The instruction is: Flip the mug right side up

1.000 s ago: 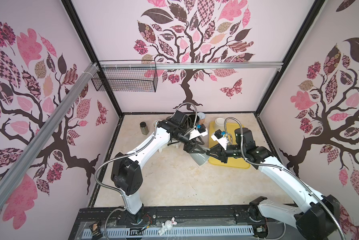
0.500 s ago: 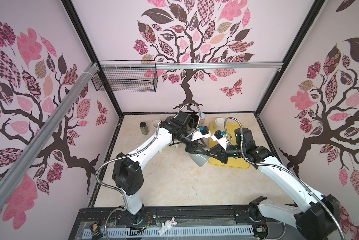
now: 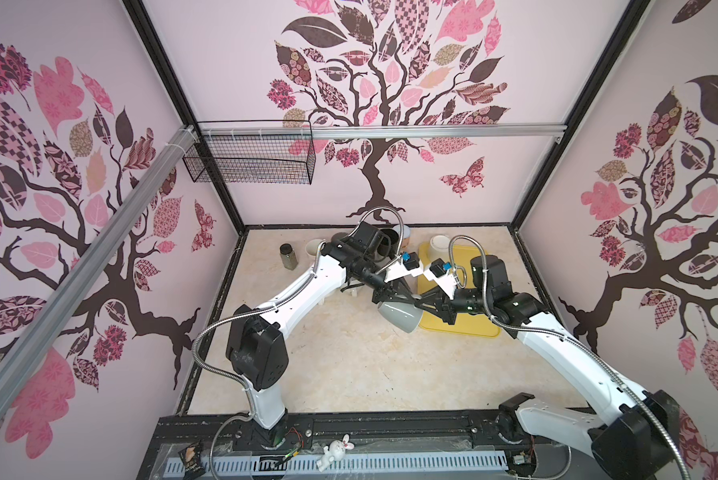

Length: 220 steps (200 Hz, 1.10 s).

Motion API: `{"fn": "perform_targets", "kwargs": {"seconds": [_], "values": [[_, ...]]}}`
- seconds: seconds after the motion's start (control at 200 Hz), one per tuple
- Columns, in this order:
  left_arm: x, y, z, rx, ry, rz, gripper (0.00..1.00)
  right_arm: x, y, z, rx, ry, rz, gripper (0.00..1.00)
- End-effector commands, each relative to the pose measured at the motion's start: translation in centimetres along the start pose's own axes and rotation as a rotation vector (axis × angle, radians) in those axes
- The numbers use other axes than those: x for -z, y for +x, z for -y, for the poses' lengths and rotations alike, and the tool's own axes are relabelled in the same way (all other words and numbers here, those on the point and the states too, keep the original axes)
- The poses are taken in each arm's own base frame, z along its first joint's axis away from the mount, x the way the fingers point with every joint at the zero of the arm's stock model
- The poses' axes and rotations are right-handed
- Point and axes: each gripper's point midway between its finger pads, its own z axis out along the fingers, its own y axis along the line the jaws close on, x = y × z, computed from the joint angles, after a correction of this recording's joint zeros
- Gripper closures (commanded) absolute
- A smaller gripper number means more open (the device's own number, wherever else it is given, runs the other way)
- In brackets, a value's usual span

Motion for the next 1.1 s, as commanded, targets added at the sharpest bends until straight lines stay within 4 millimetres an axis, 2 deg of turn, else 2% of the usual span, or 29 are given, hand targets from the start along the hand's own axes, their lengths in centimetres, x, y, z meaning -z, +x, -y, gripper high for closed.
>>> {"fn": "perform_targets", "kwargs": {"seconds": [0.0,0.16,0.285,0.38,0.46,0.54,0.585,0.715,0.83,0.965,1.095], "values": [[-1.0,-0.1,-1.0,0.025,-0.074,0.044,1.0,2.4,-6.0,-0.9,0.176,0.062,0.209,0.79],[-1.1,-1.0,-2.1,0.059,-0.141,0.172,1.0,2.5,-5.4,0.4,0.125,0.141,0.197,0.6],[-1.1,-1.2,-3.1,0.081,-0.2,0.231,1.0,3.3,-5.7,1.8,0.061,0.227,0.205,0.53],[-0.6,-1.6,-3.9,0.101,-0.264,0.287,1.0,4.6,-6.4,3.3,-0.058,0.303,0.242,0.52],[0.0,-1.9,-4.5,0.122,-0.318,0.329,1.0,5.9,-6.8,4.8,-0.24,0.322,0.291,0.51],[1.2,-2.7,-5.3,0.125,-0.405,0.396,1.0,7.3,-6.7,6.9,-0.543,0.34,0.359,0.52],[1.9,-2.9,-5.7,0.131,-0.463,0.429,1.0,7.3,-6.2,7.6,-0.687,0.338,0.385,0.53],[3.3,-2.8,-6.7,0.118,-0.602,0.47,1.0,6.3,-5.3,7.0,-0.907,0.222,0.454,0.57],[3.3,-3.0,-6.5,0.01,-0.722,0.451,1.0,7.4,-4.7,7.3,-0.96,0.285,0.506,0.53],[1.3,-3.5,-5.7,-0.175,-0.794,0.361,1.0,8.2,-4.6,6.9,-0.987,0.308,0.516,0.49],[-1.0,-4.2,-4.7,-0.353,-0.82,0.299,1.0,7.6,-4.5,6.4,-1.092,0.238,0.505,0.47]]}}
